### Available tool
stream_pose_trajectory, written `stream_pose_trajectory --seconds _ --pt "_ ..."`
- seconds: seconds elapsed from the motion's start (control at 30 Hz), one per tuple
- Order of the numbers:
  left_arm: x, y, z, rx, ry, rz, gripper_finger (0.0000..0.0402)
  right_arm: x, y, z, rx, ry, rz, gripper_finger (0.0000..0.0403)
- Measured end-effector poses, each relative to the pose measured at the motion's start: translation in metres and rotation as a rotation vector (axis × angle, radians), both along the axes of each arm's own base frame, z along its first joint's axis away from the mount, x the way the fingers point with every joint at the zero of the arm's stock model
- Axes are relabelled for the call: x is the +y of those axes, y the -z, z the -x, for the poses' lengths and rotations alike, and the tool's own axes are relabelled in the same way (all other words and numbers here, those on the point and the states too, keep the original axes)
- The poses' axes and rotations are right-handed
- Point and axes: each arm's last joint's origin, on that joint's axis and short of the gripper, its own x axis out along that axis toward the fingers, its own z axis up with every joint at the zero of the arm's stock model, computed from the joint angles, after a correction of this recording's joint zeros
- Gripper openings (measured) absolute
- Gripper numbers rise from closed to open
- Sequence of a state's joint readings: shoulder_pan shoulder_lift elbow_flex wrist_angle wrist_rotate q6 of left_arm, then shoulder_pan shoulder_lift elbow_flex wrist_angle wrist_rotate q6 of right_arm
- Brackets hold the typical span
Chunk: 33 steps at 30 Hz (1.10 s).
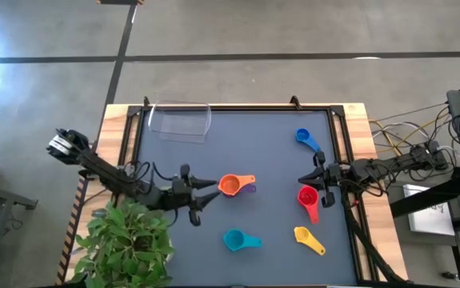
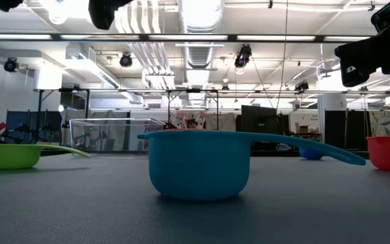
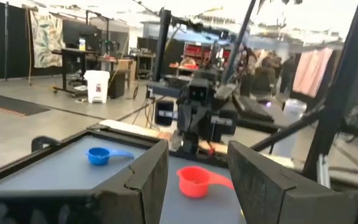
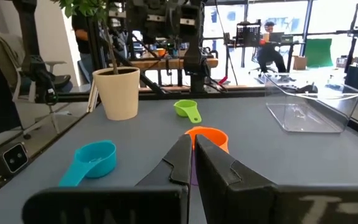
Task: Nest measuring cups in basket
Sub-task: Stack the red measuring cup on top of the orange measuring cup
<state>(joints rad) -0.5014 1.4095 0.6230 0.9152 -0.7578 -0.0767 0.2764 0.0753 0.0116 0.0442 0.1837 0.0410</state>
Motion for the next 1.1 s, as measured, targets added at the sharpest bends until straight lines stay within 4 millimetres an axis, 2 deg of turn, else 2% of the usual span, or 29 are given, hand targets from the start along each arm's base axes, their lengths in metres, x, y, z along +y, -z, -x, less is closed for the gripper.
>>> stream_pose_trajectory --seconds 0.23,0.33,0.43,0.67,0.73,0.87,1.0,1.1 --pt "-0.006 0.0 -0.019 0.045 -0.043 -0.131 0.0149 0.0 -0.001 0.0 -0.014 0.003 -0.029 0.0009" --pt "-0.005 0.008 -0.031 0.077 -0.129 -0.122 0.0149 -0.001 -0.002 0.0 -0.011 0.024 -0.123 0.0009" --pt "-0.009 0.012 -0.04 0.088 -0.125 -0.106 0.0149 -0.003 -0.006 0.001 0.013 0.108 -0.203 0.0009" --pt "-0.016 -0.009 -0.037 0.053 -0.099 -0.168 0.0149 -0.008 -0.054 0.015 0.03 0.14 -0.297 0.0009" --pt "-0.017 -0.015 -0.032 0.029 -0.021 -0.184 0.0149 -0.009 -0.065 0.02 0.057 0.145 -0.298 0.0009" --pt "-0.012 -0.01 -0.032 0.021 0.128 -0.157 0.0147 -0.013 -0.09 0.031 0.136 0.162 -0.294 0.0009" --pt "-0.008 -0.006 -0.032 0.043 0.123 -0.143 0.0136 -0.015 -0.111 0.035 0.268 0.224 -0.338 0.0009" --pt "-0.008 -0.004 -0.031 0.054 0.125 -0.152 0.0122 -0.014 -0.116 0.029 0.407 0.297 -0.356 0.0009"
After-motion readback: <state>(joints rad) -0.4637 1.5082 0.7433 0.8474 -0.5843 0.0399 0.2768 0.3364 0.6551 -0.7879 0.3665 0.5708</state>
